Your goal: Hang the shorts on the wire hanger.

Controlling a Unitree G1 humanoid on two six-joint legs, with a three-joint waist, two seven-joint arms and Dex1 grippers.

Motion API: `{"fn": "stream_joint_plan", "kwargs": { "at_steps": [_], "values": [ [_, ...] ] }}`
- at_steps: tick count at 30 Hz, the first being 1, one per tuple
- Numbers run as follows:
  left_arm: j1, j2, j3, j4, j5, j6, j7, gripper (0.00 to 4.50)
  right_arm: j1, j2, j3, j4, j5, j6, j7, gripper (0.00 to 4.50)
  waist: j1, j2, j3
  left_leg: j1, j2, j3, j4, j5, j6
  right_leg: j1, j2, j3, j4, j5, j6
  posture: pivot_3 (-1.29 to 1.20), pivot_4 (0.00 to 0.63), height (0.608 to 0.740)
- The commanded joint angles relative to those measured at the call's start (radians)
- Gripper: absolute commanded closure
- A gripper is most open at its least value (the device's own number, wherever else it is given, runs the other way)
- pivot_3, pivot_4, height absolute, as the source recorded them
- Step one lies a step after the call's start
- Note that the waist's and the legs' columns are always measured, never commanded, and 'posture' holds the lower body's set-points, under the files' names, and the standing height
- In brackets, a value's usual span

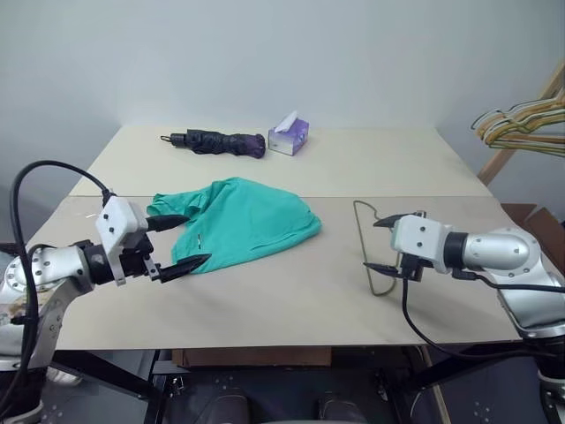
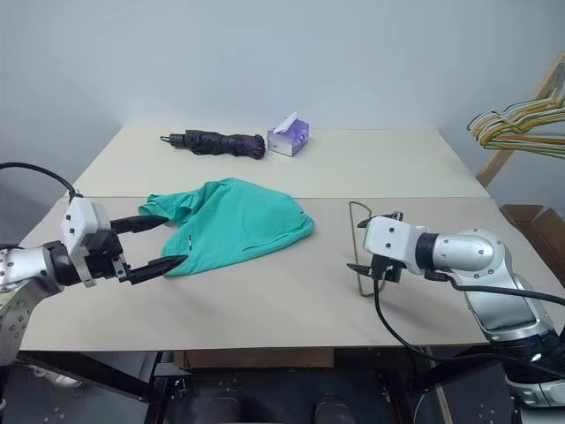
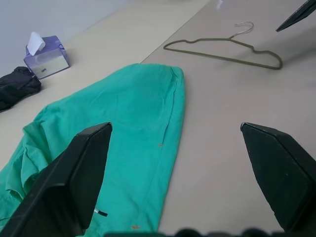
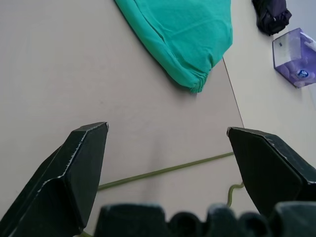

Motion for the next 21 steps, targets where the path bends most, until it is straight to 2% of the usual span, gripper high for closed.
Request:
{"fn": "stream_joint_plan", "kwargs": {
  "at_steps": [1,13,21],
  "values": [
    [-0.029,0.017,0.015,-0.01,-0.036,0.037,-0.005,0.0,-0.015,-0.01,-0.031,-0.032,0.004,0.011,-0.011,0.01,0.0,0.0,0.0,0.0,0.0,0.0,0.0,0.0,0.0,0.0,0.0,0.0,0.0,0.0,0.0,0.15,0.0,0.74],
    [-0.039,0.008,0.012,-0.029,-0.025,0.063,0.049,0.0,-0.014,-0.009,-0.026,-0.034,-0.002,0.013,-0.017,0.01,0.0,0.0,0.0,0.0,0.0,0.0,0.0,0.0,0.0,0.0,0.0,0.0,0.0,0.0,0.0,0.15,0.0,0.74],
    [-0.039,0.023,-0.035,-0.007,0.029,0.057,0.042,0.0,-0.033,-0.012,-0.023,-0.02,-0.007,0.02,-0.016,0.01,-0.001,0.0,0.0,0.0,0.0,0.0,0.0,0.0,0.0,0.0,0.0,0.0,0.0,0.0,0.0,0.14,0.0,0.74]
  ]
}}
